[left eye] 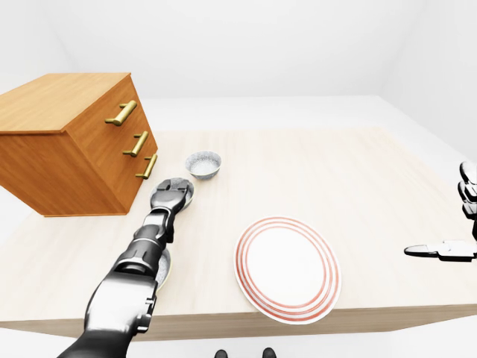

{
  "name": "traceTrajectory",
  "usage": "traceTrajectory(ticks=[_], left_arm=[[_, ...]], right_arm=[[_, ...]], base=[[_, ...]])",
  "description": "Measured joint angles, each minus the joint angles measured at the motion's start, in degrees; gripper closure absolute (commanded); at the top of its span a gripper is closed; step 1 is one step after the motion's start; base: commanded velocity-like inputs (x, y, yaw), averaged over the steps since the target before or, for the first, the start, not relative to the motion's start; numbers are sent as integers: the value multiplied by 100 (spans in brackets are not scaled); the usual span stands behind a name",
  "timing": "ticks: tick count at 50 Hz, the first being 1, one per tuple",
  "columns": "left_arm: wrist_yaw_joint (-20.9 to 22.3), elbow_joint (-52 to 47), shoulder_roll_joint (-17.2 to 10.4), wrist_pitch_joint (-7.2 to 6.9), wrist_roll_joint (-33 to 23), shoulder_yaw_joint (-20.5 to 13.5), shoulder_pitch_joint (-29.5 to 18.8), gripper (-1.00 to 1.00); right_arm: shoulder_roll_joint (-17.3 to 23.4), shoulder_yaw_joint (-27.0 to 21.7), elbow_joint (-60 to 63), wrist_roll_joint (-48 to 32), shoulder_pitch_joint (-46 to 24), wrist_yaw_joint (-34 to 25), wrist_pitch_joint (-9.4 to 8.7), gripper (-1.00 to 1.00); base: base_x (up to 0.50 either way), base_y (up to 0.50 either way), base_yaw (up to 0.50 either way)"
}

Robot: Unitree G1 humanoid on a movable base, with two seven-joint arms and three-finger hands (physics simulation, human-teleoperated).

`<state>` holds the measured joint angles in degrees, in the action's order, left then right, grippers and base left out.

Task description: Put the bowl in the middle on the plate.

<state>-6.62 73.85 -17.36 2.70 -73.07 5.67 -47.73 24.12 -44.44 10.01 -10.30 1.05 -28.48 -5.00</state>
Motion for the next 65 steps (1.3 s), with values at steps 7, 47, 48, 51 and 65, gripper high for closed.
traceTrajectory(ticks=[7,47,48,51,65], left_arm=[[30,-14,-1,-1,8,-1,6,-100],[-154,-105,6,131,34,-54,14,100],[-160,-114,7,137,33,-54,19,100],[-171,-140,8,153,33,-53,36,100],[-96,-473,45,229,64,-85,186,100]], right_arm=[[4,10,-7,2,-4,18,0,-100],[-20,-18,154,54,-7,-44,0,-100],[-19,-16,149,54,-9,-41,0,-100],[-12,-10,135,51,-15,-32,0,-100],[0,1,126,42,-28,-11,0,-100]], base=[[0,0,0],[0,0,0],[0,0,0],[0,0,0],[0,0,0]])
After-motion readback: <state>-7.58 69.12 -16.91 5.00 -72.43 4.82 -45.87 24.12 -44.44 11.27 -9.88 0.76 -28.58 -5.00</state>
